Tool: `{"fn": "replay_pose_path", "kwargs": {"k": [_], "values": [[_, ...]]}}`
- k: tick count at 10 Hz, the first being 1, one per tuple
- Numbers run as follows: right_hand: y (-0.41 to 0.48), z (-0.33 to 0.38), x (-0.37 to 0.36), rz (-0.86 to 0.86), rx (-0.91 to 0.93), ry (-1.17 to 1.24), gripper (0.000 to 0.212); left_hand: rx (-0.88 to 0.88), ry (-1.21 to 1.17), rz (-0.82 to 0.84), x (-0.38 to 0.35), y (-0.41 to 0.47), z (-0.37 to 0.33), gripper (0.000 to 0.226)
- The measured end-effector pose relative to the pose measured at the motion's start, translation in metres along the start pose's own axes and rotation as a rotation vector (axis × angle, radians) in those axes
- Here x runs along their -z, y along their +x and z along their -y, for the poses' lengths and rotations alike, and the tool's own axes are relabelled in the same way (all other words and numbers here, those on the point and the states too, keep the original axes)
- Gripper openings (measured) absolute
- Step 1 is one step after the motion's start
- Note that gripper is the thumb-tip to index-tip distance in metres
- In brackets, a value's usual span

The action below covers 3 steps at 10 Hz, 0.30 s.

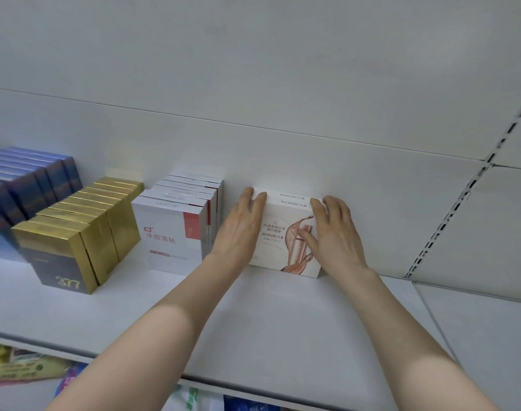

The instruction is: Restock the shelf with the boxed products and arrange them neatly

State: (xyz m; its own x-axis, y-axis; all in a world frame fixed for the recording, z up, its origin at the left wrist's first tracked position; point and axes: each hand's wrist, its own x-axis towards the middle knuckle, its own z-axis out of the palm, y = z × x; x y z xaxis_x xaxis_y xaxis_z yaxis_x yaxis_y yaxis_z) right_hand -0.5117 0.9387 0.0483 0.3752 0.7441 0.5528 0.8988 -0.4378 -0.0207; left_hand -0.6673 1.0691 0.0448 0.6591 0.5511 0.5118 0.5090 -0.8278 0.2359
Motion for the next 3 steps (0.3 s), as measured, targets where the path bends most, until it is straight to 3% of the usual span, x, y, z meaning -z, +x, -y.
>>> {"fn": "replay_pose_path", "kwargs": {"k": [3], "values": [[0.002, -0.020, 0.037, 0.121, 0.044, 0.110, 0.063, -0.070, 0.071, -0.033, 0.022, -0.009, -0.012, 0.073]]}}
